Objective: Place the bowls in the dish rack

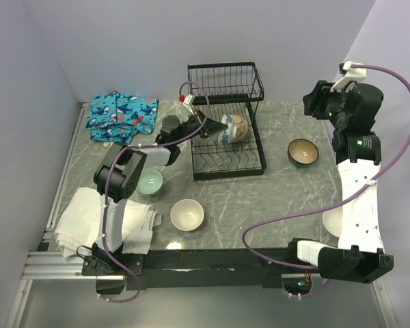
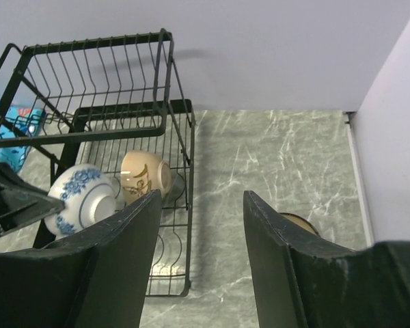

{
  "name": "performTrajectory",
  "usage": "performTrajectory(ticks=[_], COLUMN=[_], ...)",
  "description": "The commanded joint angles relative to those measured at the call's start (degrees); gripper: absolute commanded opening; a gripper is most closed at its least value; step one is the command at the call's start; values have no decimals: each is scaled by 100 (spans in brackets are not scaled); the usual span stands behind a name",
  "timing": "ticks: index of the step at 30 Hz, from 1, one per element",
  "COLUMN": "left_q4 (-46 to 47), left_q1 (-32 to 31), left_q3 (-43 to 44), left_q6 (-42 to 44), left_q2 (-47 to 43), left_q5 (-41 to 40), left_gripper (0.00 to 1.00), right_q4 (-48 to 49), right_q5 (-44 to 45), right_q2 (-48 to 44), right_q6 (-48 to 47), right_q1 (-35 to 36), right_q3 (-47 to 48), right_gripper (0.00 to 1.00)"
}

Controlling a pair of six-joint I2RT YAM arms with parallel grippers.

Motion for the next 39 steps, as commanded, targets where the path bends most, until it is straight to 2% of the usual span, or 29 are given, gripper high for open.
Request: performTrajectory(ticks=[1,6,13,19,25,26,31,39], left_q4=[275,178,415,55,-16,-59,221,178], left_q1=[-20,-3,50,-20,-477,-521,-591,-653], left_q3=[312,225,-126,-225,48,75,189,-4], left_q6=[-166,-350,-685,-782,-176,138,553,897], left_q2=[144,-31,-812,-797,-542,-506,-146,-295], left_q5=[-329,-443,-294,-548,-874,-883,-1067,-1006], left_gripper=[1,1,1,1,1,1,1,1], right_q4=[161,152,196,90,143,169,345,626], right_q5=[-215,-268,-303,-347,-365,-382,-453,-690], right_q2=[55,99,72,248,336,336,336,397], right_q6=[-82,-82,-82,-82,-82,-64,-20,208], right_q1=[-32,-23,-14,29,117,118,118,109], right_q3=[-72,-55,-178,24,25,-28,-195,-397], right_gripper=[58,58,57,57,56,56,56,56])
